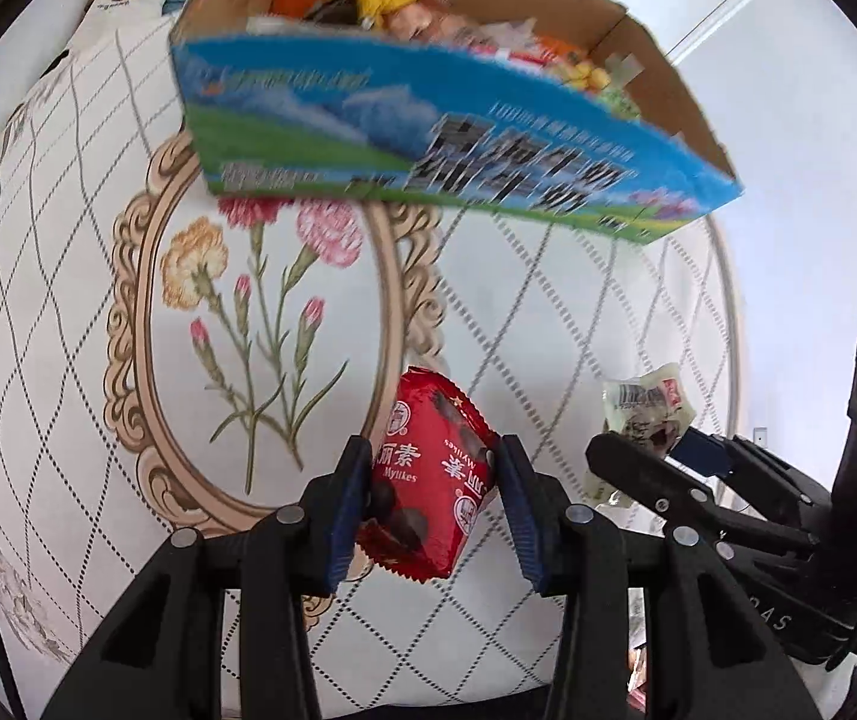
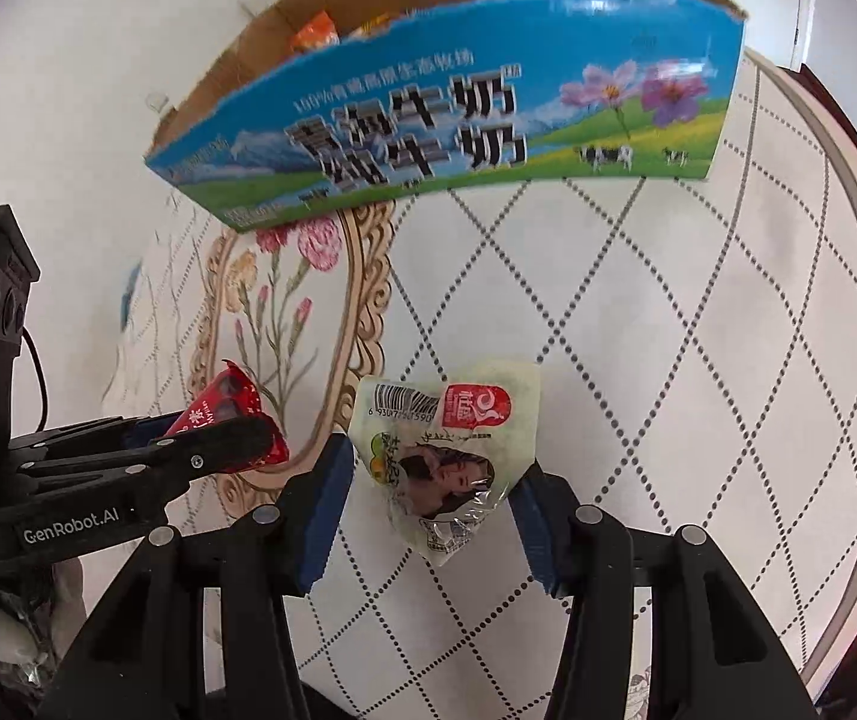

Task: Organize snacks
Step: 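Lift the red packet with left tool while right tool grasps round orange pastry, then carry both held snacks over the box and release them inside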

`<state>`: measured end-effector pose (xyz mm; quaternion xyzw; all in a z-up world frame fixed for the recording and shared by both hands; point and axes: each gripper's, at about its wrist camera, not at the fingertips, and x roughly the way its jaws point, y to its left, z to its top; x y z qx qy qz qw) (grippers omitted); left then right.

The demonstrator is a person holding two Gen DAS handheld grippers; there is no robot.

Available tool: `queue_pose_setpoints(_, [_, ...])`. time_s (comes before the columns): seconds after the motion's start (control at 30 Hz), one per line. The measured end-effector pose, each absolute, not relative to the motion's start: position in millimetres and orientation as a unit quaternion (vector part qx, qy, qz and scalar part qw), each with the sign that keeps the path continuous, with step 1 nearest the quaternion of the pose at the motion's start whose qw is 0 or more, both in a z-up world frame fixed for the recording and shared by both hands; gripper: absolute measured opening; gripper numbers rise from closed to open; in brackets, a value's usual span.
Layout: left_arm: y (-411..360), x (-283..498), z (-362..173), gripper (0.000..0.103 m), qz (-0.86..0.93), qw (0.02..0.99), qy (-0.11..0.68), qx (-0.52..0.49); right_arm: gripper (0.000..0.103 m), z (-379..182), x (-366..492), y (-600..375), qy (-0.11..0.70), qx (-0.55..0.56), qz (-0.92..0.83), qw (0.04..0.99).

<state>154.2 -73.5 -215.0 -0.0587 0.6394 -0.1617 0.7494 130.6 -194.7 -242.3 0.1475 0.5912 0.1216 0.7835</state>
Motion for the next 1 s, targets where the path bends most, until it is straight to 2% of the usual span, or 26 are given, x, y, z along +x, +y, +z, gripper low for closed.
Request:
queue_pose_setpoints(0.23, [-90,221,-143,0.04,-0.171,0.789,0.589,-0.031,0.052,-153,178,-234,0.513,0.161,0.138,0.832])
queue_pose_setpoints(0.4, [-83,277,-136,0.04,-0.133,0.799,0.587,0.009,0.051,-124,238,-245,0.482,0.131,0.127,0.857])
queue_pose_setpoints(0.57, [-63,289,-148,0.04,-0.106,0.799,0.591,0.001,0.054,-140,264,-241,0.512,0.129,0.155,0.835])
queue_pose_setpoints(0.6, [-60,281,-151,0.04,-0.109,0.798,0.593,-0.006,0.058,-152,258,-234,0.524,0.124,0.163,0.827])
queue_pose_setpoints(0.63, [-58,274,-156,0.04,-0.109,0.797,0.594,-0.009,0.071,-162,252,-231,0.535,0.125,0.165,0.819])
queue_pose_setpoints(0.67, [-55,265,-161,0.04,-0.108,0.798,0.593,-0.011,0.074,-173,245,-230,0.545,0.132,0.168,0.811])
queue_pose_setpoints(0.8, [-50,228,-184,0.04,-0.103,0.79,0.604,-0.021,0.074,-232,221,-216,0.586,0.147,0.168,0.779])
queue_pose_setpoints(0.83, [-51,222,-191,0.04,-0.104,0.787,0.608,-0.02,0.073,-239,215,-215,0.59,0.145,0.167,0.776])
queue_pose_setpoints(0.97, [-52,204,-222,0.04,-0.102,0.764,0.637,-0.02,0.05,-275,212,-198,0.612,0.098,0.149,0.771])
queue_pose_setpoints(1.0, [-51,202,-228,0.04,-0.102,0.76,0.642,-0.024,0.047,-286,212,-193,0.623,0.076,0.142,0.766])
